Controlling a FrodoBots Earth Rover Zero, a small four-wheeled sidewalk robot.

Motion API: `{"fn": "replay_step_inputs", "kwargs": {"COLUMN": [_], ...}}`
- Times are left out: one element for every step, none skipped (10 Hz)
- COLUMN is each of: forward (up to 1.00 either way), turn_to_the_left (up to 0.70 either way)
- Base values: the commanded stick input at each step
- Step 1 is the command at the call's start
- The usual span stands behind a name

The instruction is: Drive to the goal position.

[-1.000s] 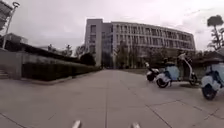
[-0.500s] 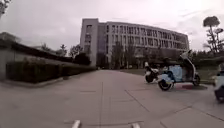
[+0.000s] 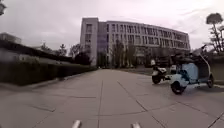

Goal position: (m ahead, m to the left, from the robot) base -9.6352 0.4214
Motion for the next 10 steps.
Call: {"fn": "replay_step_inputs", "kwargs": {"forward": [1.00, 1.00, 1.00, 1.00, 1.00, 1.00, 1.00, 1.00, 1.00, 1.00], "turn_to_the_left": [0.00, 0.00, 0.00, 0.00, 0.00, 0.00, 0.00, 0.00, 0.00, 0.00]}}
